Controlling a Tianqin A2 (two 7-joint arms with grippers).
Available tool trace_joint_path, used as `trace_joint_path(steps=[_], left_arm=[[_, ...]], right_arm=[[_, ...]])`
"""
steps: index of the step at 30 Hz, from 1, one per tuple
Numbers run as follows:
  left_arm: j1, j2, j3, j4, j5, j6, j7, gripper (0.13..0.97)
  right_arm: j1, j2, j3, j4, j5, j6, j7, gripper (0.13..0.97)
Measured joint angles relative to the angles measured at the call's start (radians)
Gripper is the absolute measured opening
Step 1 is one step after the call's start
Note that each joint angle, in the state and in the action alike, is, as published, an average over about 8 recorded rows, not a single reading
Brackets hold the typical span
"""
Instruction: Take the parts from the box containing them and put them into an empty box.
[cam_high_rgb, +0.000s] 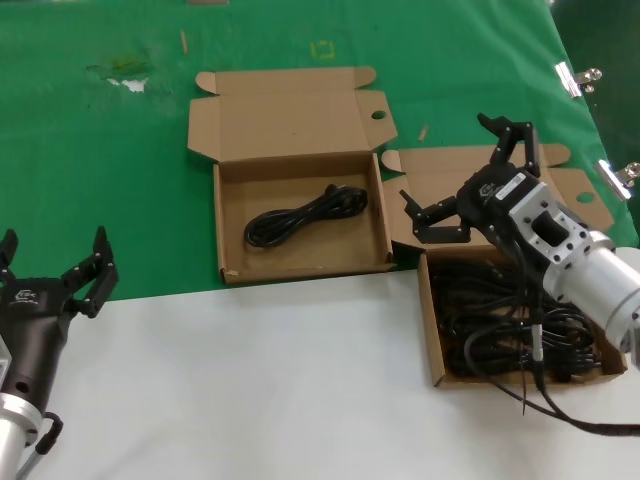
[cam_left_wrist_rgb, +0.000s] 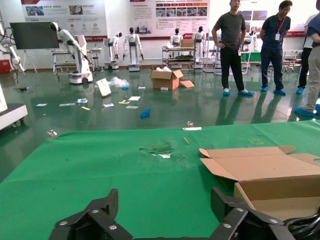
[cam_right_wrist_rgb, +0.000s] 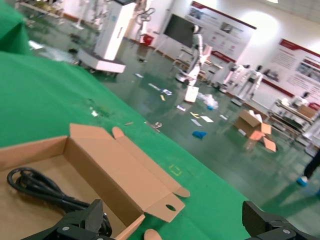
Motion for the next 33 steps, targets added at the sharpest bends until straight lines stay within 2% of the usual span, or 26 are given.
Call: trace_joint_path(steps=[7, 8, 16, 25, 33], left_arm=[[0.000, 0.000, 0.000, 0.000, 0.000, 0.000, 0.000, 0.694], [0.000, 0.000, 0.000, 0.000, 0.000, 0.000, 0.000, 0.694], [0.000, 0.000, 0.000, 0.000, 0.000, 0.000, 0.000, 0.850], [0.000, 0.000, 0.000, 0.000, 0.000, 0.000, 0.000, 0.941], [0.000, 0.000, 0.000, 0.000, 0.000, 0.000, 0.000, 0.962]], right_arm=[[-0.064, -0.022, 0.029, 0.041, 0.036, 0.057, 0.028, 0.966], [-0.073, -0.025, 0.033, 0.048, 0.041, 0.065, 0.032, 0.966], [-0.146, -0.049, 0.066, 0.095, 0.083, 0.130, 0.064, 0.966], [-0.229, -0.077, 0.103, 0.148, 0.129, 0.203, 0.101, 0.966], [-0.301, -0.102, 0.136, 0.196, 0.170, 0.268, 0.132, 0.966]])
